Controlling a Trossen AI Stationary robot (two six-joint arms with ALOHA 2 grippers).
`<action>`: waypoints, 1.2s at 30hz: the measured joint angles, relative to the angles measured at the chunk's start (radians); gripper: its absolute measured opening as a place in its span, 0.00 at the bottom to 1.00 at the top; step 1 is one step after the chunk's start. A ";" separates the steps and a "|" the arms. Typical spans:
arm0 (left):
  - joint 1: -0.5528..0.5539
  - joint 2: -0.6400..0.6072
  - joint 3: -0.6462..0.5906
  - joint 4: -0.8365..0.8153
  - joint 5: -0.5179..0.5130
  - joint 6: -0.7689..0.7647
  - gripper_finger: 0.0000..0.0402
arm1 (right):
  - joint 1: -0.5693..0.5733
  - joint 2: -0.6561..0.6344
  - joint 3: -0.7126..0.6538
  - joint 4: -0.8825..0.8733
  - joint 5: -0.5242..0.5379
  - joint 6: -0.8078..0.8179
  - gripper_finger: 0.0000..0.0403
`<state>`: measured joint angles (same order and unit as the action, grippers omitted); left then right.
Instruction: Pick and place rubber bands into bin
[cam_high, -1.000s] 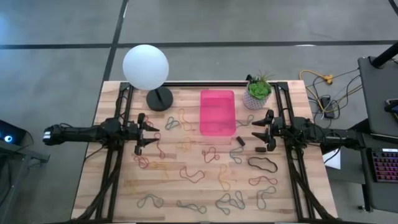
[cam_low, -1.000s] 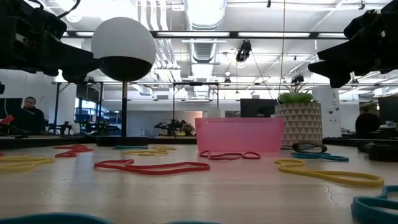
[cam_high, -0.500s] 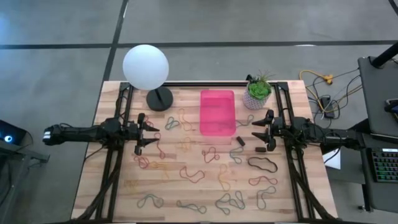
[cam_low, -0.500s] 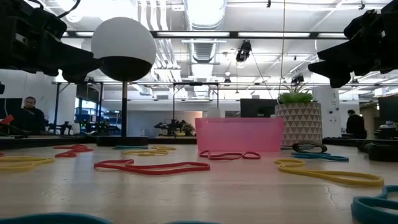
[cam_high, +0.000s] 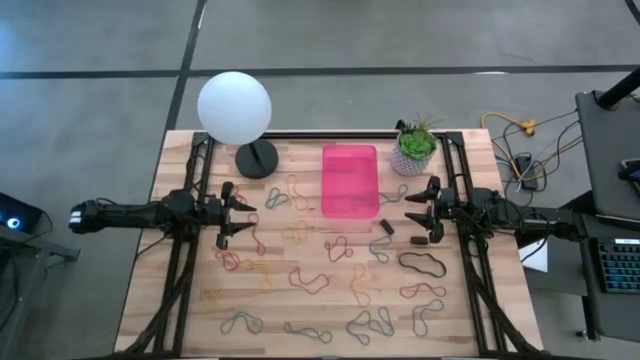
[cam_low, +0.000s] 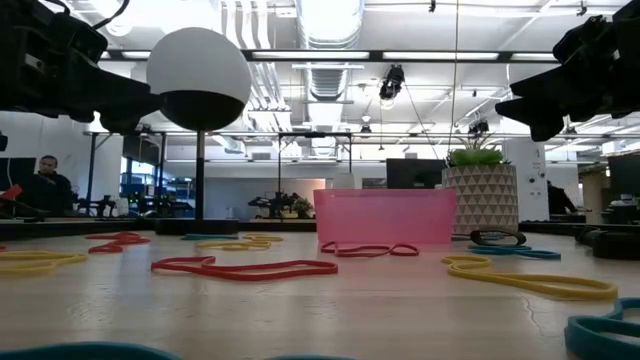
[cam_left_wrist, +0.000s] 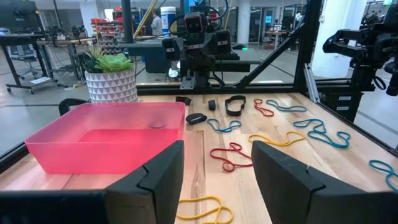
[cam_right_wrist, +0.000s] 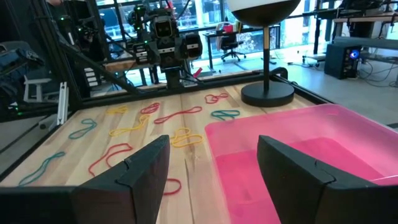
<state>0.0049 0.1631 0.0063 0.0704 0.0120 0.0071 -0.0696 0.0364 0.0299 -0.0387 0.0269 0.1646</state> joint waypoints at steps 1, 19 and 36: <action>0.000 0.000 0.000 0.000 0.000 0.000 0.43 | 0.000 0.000 0.000 0.000 0.000 0.000 0.57; 0.000 0.000 0.000 0.000 0.000 0.000 0.43 | 0.000 0.000 -0.001 0.019 -0.002 0.053 0.57; 0.000 0.000 0.000 0.000 0.000 0.000 0.43 | 0.000 0.017 0.011 0.424 0.223 0.935 0.57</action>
<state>0.0048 0.1631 0.0066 0.0704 0.0116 0.0068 -0.0700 0.0536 0.0410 0.3853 0.2501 1.0996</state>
